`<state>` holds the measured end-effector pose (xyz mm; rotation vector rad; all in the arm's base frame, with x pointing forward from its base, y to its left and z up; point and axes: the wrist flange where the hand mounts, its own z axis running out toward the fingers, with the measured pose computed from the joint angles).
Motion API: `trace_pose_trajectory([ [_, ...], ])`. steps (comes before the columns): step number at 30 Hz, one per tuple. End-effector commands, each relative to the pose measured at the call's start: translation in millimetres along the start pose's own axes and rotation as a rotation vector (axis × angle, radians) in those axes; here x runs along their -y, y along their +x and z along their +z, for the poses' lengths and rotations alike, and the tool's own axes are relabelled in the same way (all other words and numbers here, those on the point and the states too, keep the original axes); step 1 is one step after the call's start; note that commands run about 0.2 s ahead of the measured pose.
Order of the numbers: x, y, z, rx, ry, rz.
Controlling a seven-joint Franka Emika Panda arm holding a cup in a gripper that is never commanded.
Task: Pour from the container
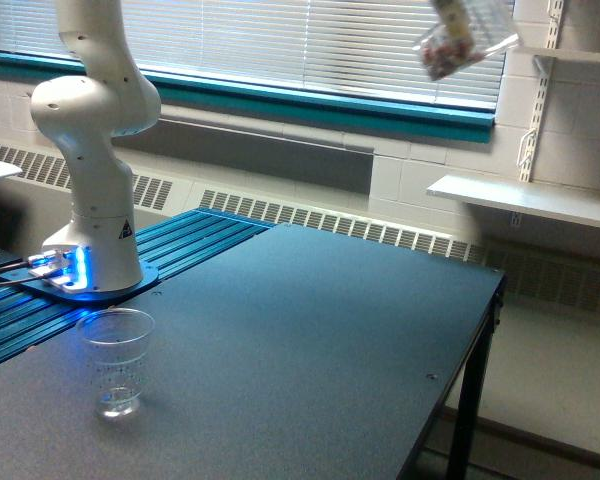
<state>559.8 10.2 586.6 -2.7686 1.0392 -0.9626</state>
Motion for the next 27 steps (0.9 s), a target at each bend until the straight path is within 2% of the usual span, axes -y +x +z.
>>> trace_pose_trajectory([
  [1,-32,-4,-14.4,-0.037,-0.02,0.114],
  [5,-55,-19,-9.6,-0.02,-0.05,0.147],
  [11,-84,-41,-9.5,-0.002,-0.068,0.142],
  [17,-115,-65,-0.5,0.036,-0.093,0.126],
  [24,-143,-86,2.3,0.07,-0.096,0.101],
  [27,-157,-94,-0.9,0.083,-0.076,0.098],
])
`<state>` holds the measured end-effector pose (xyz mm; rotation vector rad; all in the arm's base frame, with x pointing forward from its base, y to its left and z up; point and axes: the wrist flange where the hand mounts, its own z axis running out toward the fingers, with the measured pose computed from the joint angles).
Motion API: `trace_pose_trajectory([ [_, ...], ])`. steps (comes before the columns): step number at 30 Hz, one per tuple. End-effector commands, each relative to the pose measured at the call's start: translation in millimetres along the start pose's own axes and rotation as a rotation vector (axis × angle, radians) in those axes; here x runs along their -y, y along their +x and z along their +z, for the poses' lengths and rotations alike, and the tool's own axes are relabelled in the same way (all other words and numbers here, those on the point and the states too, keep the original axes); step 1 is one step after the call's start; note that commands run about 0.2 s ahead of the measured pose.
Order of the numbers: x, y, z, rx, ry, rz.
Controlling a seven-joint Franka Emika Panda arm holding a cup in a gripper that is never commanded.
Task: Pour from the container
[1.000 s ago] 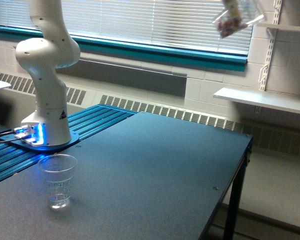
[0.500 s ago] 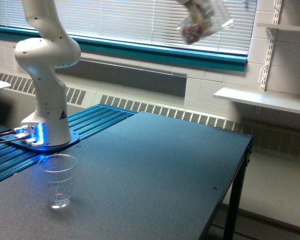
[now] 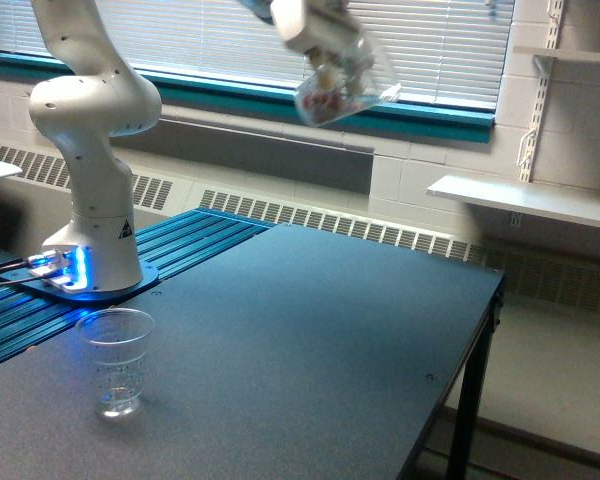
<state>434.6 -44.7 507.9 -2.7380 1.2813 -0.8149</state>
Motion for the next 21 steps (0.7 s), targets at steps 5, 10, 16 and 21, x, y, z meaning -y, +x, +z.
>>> trace_pose_trajectory([
  [5,-50,-21,0.3,0.032,0.016,-0.046],
  [10,-78,-33,3.0,0.064,0.004,-0.034],
  [16,-107,-43,7.5,0.103,-0.04,-0.048],
  [21,-129,-45,9.0,0.114,-0.086,-0.069],
])
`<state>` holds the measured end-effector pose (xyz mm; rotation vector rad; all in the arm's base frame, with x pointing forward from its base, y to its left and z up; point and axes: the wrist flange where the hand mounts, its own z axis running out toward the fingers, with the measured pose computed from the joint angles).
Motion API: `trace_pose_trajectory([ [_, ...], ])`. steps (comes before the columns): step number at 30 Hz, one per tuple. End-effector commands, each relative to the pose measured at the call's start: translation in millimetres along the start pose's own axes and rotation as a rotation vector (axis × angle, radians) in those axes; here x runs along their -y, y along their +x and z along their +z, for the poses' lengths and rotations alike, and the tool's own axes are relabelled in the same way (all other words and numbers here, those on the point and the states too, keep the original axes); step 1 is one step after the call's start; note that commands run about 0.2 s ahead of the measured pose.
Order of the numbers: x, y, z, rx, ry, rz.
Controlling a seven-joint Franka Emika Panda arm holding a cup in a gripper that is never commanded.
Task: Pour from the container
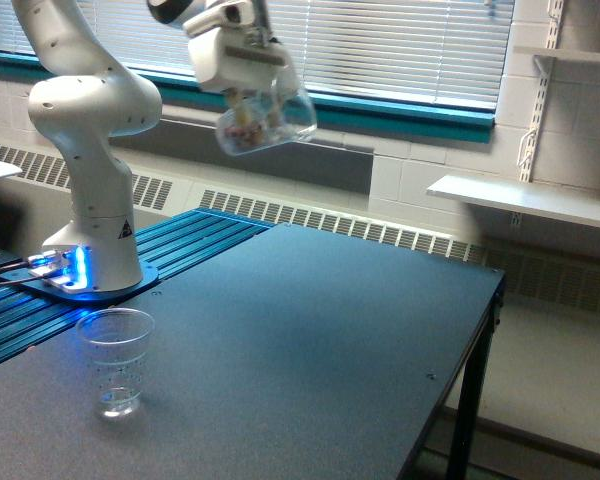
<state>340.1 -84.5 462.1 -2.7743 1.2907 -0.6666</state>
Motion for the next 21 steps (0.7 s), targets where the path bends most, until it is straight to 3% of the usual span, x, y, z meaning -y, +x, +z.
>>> trace_pose_trajectory([
  [1,-29,-2,6.1,0.028,-0.051,-0.059],
  [9,-68,1,12.2,0.051,-0.122,0.001],
  [21,-121,2,41.0,0.096,-0.24,0.118],
])
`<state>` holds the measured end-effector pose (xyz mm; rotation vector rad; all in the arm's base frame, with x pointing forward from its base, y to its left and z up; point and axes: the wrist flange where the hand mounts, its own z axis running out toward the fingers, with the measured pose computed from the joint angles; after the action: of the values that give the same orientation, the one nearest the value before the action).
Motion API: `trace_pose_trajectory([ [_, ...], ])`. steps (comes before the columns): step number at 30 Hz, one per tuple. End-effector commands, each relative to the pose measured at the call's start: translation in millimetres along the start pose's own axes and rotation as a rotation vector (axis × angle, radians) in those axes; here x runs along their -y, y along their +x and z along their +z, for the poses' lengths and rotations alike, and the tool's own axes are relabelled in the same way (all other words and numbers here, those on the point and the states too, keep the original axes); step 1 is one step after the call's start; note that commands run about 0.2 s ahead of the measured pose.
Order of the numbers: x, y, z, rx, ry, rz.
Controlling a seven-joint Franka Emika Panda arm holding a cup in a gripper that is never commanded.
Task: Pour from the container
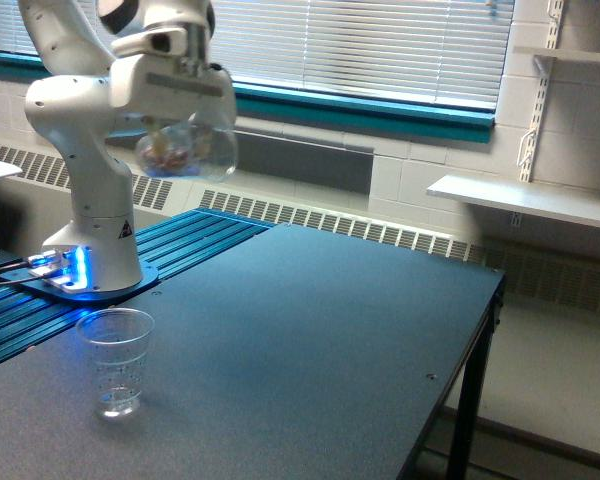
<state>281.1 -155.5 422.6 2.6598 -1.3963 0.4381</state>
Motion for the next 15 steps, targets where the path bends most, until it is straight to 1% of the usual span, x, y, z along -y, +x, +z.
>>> trace_pose_trajectory([
  [1,-24,2,24.2,0.032,-0.074,0.051],
  [3,-28,2,30.8,0.038,-0.086,0.055],
  [5,-32,3,38.9,0.042,-0.111,0.067],
  [7,-34,5,44.3,0.049,-0.126,0.08],
  [8,-35,7,46.0,0.054,-0.125,0.099],
  [9,-37,10,47.1,0.055,-0.122,0.122],
  [12,-41,17,53.8,0.04,-0.146,0.12],
  [15,-45,19,61.3,0.04,-0.164,0.132],
])
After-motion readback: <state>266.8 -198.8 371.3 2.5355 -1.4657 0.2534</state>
